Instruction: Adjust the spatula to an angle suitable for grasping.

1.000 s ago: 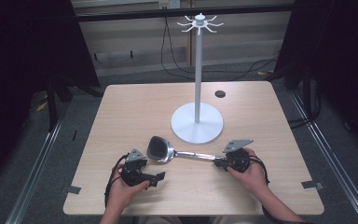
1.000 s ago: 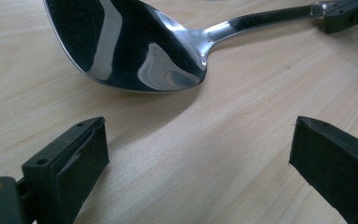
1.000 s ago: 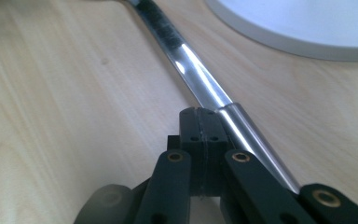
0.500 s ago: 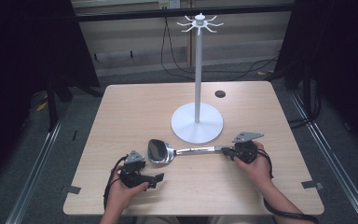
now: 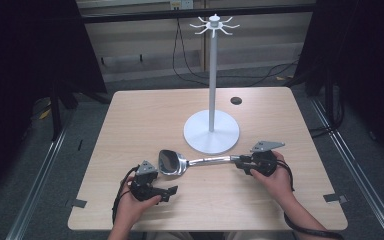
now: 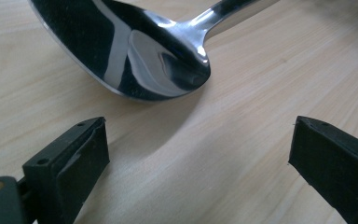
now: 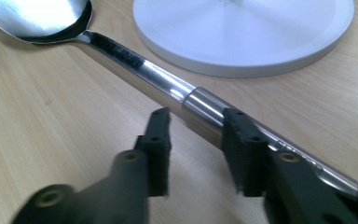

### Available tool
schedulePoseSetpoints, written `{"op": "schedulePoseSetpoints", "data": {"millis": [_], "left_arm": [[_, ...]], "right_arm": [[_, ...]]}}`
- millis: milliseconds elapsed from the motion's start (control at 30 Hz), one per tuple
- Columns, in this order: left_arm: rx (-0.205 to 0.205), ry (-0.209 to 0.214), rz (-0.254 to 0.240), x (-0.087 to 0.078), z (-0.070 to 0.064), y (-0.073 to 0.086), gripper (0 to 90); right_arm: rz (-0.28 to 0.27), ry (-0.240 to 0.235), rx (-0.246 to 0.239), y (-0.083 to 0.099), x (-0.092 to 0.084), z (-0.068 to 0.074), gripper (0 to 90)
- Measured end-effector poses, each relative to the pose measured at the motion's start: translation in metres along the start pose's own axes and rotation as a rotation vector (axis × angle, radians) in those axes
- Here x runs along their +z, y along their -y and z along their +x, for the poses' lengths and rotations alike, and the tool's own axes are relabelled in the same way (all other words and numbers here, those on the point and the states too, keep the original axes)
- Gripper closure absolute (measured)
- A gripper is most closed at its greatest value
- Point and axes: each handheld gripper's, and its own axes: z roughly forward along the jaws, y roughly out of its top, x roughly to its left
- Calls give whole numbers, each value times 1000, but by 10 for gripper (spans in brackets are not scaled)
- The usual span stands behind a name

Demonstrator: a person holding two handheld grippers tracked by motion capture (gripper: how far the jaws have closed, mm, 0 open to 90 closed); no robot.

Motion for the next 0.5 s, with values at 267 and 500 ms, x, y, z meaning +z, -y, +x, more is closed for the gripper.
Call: {"op": "schedulePoseSetpoints", "data": {"millis": [267,500], "left_arm": [[34,4,17,1,-4,-16,46],[30,6,53,-2,-1,-17,50]], "right_arm": [[8,-10,27,2,-16,3,320],[6,-1,25,11,-31,4,248]]}}
